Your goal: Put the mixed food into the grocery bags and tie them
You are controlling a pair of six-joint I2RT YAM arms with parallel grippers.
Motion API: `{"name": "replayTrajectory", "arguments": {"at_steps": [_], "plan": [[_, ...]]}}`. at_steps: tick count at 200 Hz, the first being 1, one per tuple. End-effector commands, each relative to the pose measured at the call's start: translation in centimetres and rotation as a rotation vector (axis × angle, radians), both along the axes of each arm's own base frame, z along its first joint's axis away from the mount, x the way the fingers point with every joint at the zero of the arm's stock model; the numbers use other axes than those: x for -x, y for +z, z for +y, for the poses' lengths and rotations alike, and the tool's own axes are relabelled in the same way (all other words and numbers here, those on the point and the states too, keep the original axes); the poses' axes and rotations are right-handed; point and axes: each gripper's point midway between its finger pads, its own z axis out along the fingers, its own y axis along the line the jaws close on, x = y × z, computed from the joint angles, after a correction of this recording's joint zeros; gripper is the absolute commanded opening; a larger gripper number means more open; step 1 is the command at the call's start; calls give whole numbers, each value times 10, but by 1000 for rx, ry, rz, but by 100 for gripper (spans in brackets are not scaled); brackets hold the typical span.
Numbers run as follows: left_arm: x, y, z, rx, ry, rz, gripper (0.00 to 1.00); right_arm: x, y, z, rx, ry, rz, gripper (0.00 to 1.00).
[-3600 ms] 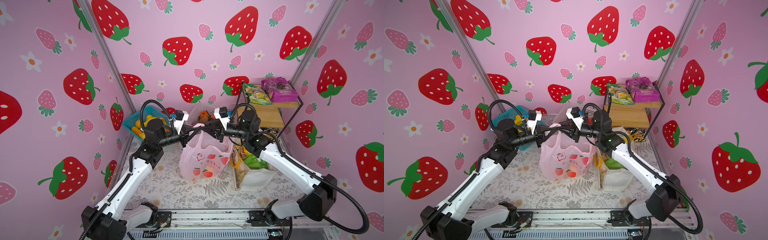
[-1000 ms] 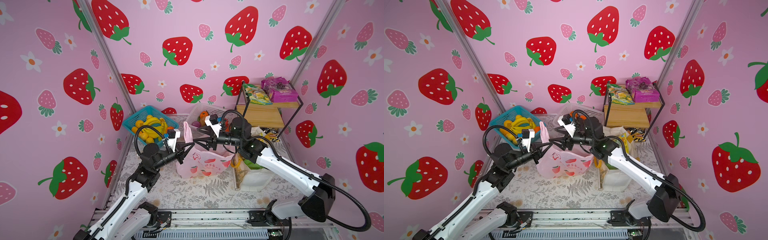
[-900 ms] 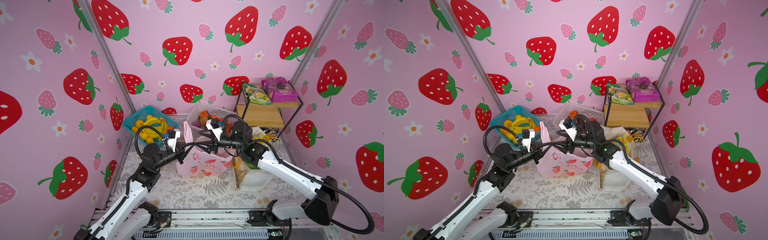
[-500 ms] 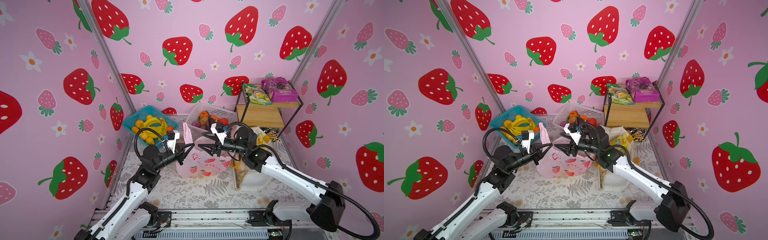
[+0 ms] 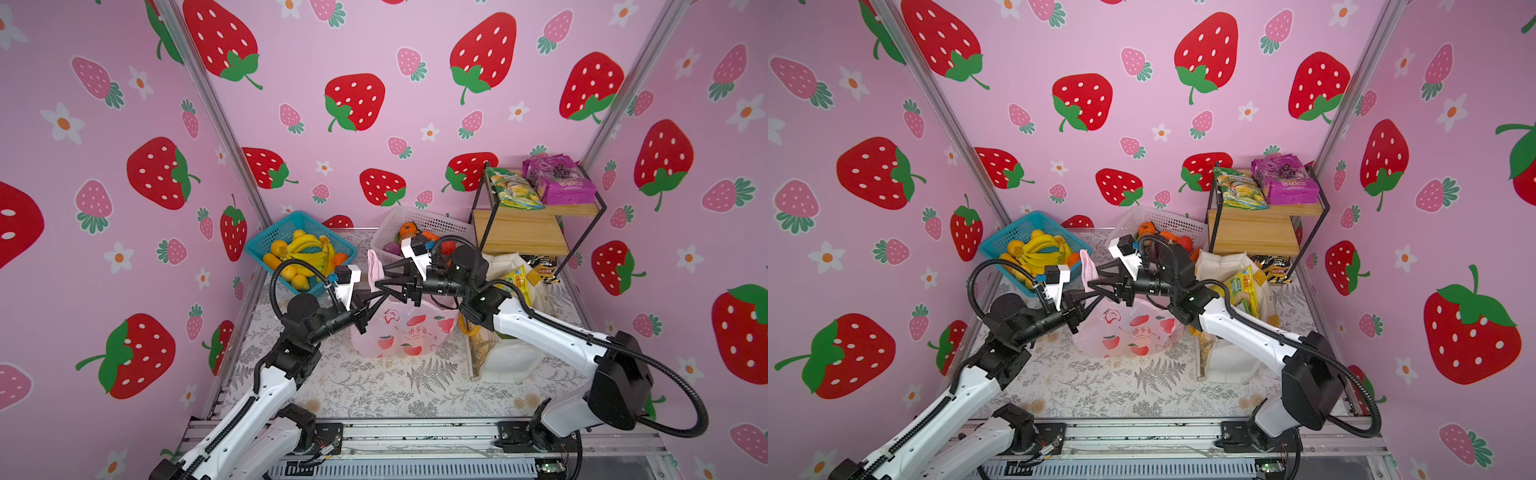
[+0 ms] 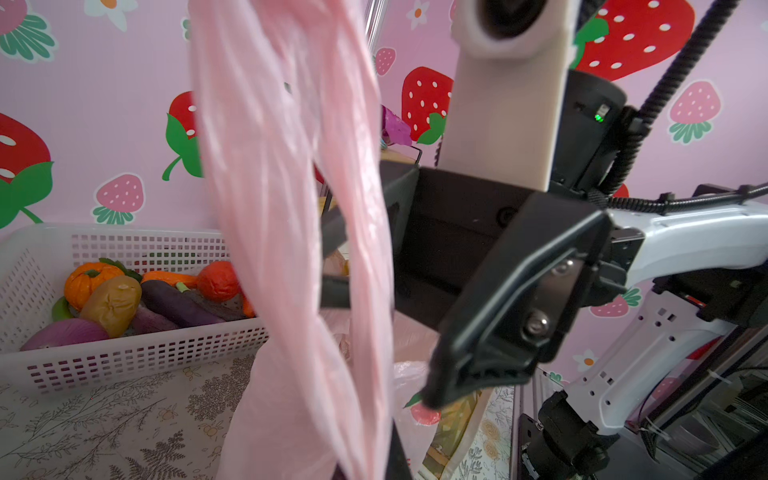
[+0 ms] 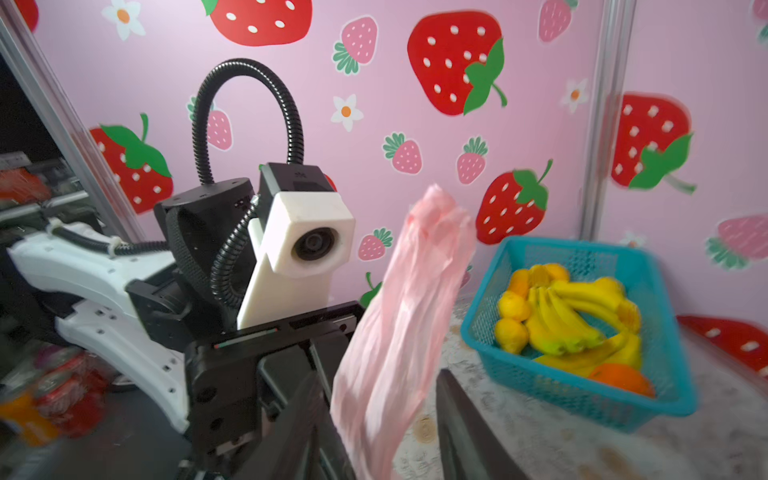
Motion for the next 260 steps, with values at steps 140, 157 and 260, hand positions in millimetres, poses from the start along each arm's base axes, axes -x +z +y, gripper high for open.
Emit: {"name": "replayTrajectory", "arguments": {"at_steps": [140, 157, 260], "plan": [[10, 67, 41, -22, 226, 76, 85, 8, 13, -14, -28, -25, -165, 1], [0, 76, 30, -45, 189, 109, 85, 9, 12, -15, -29, -22, -166, 1], [-28, 95, -7, -29, 39, 152, 0, -12, -11, -20, 51, -171, -84, 31]]}}
